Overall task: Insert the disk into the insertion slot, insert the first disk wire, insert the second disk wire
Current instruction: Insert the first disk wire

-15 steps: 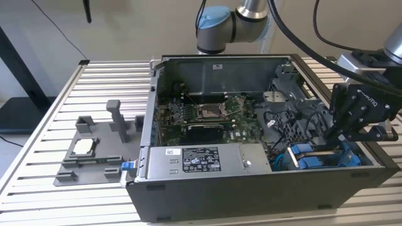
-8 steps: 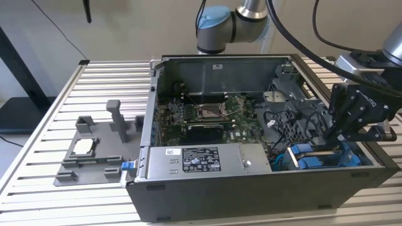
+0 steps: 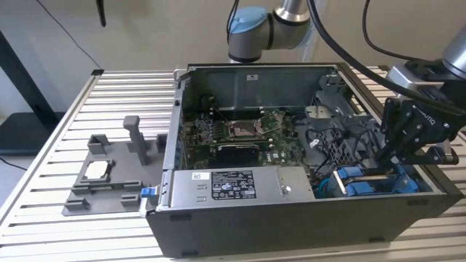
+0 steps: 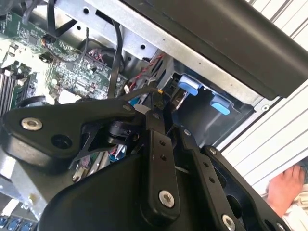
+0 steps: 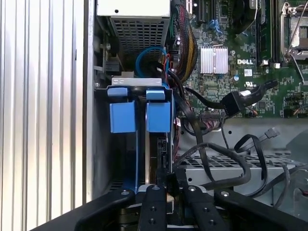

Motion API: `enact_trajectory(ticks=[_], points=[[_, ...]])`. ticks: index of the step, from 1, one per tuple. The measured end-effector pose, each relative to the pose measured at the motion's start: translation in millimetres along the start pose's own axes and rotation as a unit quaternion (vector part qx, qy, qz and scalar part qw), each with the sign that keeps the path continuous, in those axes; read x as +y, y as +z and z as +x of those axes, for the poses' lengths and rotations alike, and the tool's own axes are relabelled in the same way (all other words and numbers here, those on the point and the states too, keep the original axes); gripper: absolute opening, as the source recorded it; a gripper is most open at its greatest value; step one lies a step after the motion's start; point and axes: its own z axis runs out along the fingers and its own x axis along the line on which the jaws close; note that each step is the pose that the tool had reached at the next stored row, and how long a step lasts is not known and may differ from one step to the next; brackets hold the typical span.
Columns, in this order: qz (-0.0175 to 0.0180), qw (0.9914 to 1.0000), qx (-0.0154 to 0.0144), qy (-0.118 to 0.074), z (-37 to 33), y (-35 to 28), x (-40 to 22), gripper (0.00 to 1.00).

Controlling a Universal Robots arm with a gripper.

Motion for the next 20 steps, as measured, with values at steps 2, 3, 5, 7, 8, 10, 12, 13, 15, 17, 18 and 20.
enact_trajectory(ticks=[2,3,5,7,8,10,12,13,15,17,18,20], points=[[0.0002,1.00000,-0.0006,0.000,0.0,0.5,0.0,0.19],[0.0002,1.00000,-0.0006,0.000,0.1,0.9,-0.1,0.19],[0.0002,1.00000,-0.0008,0.000,1.0,1.4,-0.2,0.19],[0.0002,1.00000,-0.0009,0.000,2.9,1.5,-0.3,0.19],[0.0003,1.00000,-0.0009,0.000,3.8,1.7,-0.3,0.19],[0.0002,1.00000,-0.0008,0.000,4.7,3.1,-0.4,0.19],[0.0002,1.00000,-0.0003,0.000,5.1,4.6,-0.5,0.19],[0.0002,1.00000,-0.0002,0.000,5.1,5.3,-0.6,0.19],[0.0002,1.00000,-0.0004,0.000,5.2,5.6,-0.6,0.19],[0.0002,1.00000,-0.0006,0.000,5.1,5.9,-0.6,0.19],[0.0002,1.00000,-0.0006,0.000,5.2,5.9,-0.6,0.19],[0.0003,1.00000,-0.0008,0.000,5.2,6.2,-0.7,0.20]])
